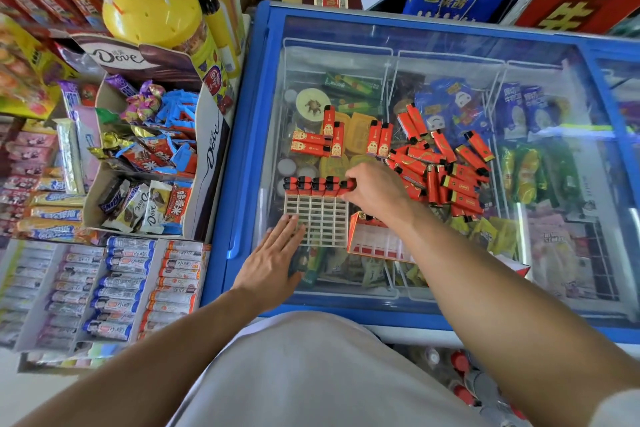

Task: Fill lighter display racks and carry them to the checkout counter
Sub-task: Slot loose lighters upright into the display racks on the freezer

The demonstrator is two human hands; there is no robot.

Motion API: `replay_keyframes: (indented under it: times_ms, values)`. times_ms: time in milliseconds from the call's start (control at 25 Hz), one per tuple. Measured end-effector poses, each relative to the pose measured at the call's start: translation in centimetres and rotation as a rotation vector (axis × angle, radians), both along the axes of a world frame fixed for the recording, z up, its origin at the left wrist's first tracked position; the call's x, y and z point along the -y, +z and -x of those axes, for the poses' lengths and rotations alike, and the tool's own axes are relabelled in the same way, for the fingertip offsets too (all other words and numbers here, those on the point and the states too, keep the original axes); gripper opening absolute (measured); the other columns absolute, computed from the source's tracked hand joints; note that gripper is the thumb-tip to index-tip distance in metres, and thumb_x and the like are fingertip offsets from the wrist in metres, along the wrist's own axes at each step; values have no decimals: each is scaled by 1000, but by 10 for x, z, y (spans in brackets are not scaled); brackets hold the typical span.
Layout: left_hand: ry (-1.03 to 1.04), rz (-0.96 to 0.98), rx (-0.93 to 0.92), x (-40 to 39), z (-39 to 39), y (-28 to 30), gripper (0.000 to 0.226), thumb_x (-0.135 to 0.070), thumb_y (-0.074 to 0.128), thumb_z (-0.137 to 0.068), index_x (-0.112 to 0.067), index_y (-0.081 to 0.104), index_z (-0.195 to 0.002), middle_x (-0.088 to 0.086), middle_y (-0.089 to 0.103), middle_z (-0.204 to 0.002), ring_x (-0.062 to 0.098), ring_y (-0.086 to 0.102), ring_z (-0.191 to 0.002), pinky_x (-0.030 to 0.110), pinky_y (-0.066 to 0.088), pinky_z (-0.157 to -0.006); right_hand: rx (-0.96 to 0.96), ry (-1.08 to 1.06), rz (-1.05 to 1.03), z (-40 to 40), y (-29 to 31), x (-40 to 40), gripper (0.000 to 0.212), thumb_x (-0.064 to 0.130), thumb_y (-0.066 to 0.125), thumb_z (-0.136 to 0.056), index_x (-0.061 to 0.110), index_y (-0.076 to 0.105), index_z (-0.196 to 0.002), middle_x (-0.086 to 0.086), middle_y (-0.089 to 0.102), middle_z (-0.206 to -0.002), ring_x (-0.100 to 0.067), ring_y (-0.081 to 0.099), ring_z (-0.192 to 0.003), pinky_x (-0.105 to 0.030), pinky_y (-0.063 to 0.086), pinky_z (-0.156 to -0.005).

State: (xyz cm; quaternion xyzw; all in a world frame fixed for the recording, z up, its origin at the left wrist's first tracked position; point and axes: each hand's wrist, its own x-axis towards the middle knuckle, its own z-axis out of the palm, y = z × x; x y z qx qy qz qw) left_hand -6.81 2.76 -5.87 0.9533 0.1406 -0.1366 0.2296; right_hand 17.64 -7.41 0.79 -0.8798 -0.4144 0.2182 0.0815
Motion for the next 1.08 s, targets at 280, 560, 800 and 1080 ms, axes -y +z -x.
replay_keyframes:
  times_ms: [280,560,800,1080]
  values:
    - [-83,-89,-117,-2,-3,5,95,-45,51,-99,-22,-20,-158,-3,-34,-162,14,-36,-147,38,-11,-126,-53,-302,-121,-53,16,-7,26,3,61,-94,11,70,-117,-3,70,-118,-18,70,-94,-34,57,-88]
    - [-99,-96,-161,-8,-11,9,97,-51,49,-100,-22,-25,-156,-1,-39,-159,15,-39,-145,38,-14,-125,-28,-512,150,-119,-7,-29,29,13,75,-86,6,68,-113,-12,70,-108,-28,65,-88,-22,40,-61]
    - [-103,-21,-144,-18,-17,11,99,-50,56,-97,-24,-18,-159,-3,-34,-162,14,-34,-148,34,-15,-124,7,-520,160,-119,1,-43,20,13,61,-91,6,62,-110,-8,62,-88,-21,51,-62,-27,34,-50]
    - [-73,26,-151,-15,-17,10,102,-50,59,-96,-26,-19,-158,-6,-36,-161,9,-37,-146,32,-16,-122,-253,-74,-105,-52,42,-20,13,27,64,-96,21,64,-108,6,70,-89,-16,69,-68,-30,57,-60]
